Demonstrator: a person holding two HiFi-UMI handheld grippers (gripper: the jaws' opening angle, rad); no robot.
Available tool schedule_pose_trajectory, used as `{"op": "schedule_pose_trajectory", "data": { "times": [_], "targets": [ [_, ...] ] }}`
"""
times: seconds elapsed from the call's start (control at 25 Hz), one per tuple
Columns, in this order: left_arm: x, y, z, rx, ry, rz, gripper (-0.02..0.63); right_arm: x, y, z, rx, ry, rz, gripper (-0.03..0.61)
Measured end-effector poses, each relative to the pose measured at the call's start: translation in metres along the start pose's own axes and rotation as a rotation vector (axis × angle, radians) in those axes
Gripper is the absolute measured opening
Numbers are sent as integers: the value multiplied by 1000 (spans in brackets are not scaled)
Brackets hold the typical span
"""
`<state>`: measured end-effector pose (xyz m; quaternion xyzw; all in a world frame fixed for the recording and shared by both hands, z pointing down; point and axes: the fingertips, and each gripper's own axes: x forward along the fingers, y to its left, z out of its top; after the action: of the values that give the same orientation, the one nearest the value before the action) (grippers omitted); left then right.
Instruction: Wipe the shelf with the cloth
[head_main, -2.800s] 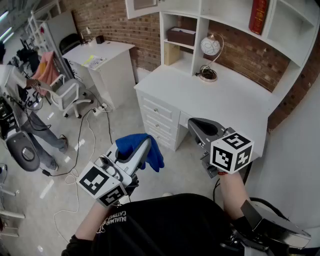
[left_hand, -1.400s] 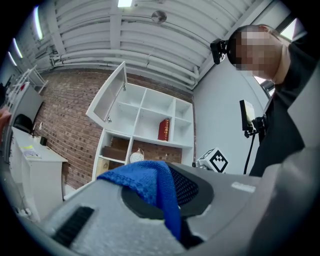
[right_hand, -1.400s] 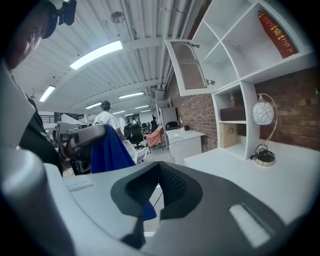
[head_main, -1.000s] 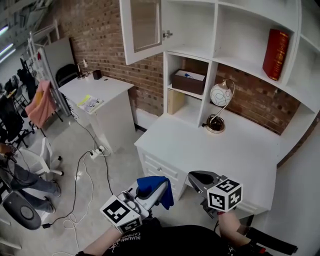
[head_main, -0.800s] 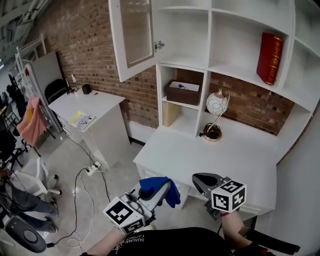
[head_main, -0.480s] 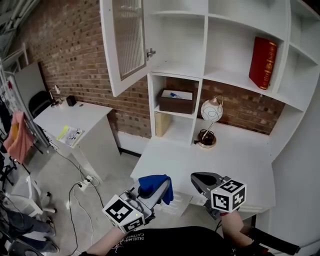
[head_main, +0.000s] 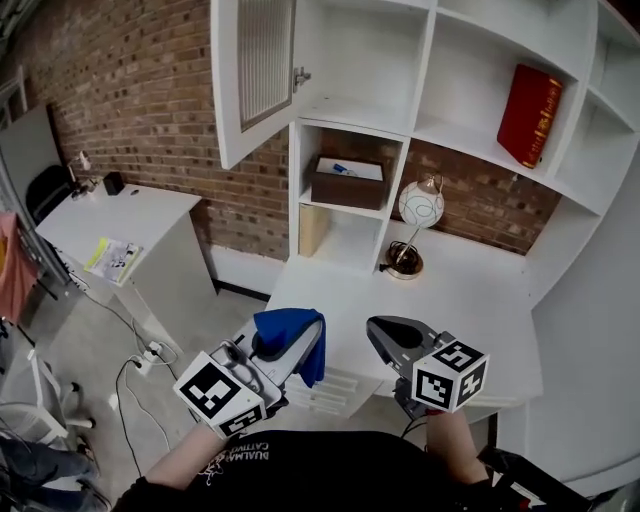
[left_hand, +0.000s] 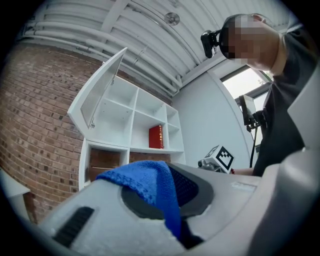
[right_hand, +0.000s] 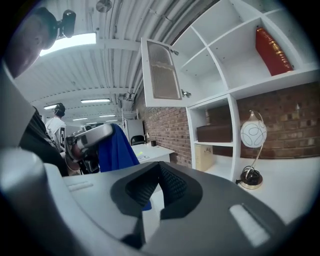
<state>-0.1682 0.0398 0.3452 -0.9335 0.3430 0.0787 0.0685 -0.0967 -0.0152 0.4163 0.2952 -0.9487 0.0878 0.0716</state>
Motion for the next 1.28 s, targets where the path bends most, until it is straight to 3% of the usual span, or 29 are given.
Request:
{"op": "schedule_pose_trajectory", "data": {
  "times": [0.28,0.44,0.56,0.76,0.88,0.96,1.08,1.28],
  "targets": [
    [20,8,-6,-33,-61,-28,9,-29,-34,-14,21,93,-120,9],
    [36,18,-12,-37,-43,-37,9,-20,-50,0,16,71,-108,9],
    [54,23,-12,-5,-32,-46,9,-13,-60,13,43,53,-44,9],
    [97,65,10,124,-43,32,9,-1,-84,74,34,-26,129,9],
    [132,87,35,157,-114,39,9,-7,-103,108,14,-51,193,9],
    [157,105,45,136,-127,30,9,0,-126,130,-44,-28,190,9],
    [195,128,69,147,-125,12,9,23,-166,162,-107,-8,119,9],
    [260,170,123,186,-130,16,9,54,-208,222,-71,-101,75,9]
  ]
}}
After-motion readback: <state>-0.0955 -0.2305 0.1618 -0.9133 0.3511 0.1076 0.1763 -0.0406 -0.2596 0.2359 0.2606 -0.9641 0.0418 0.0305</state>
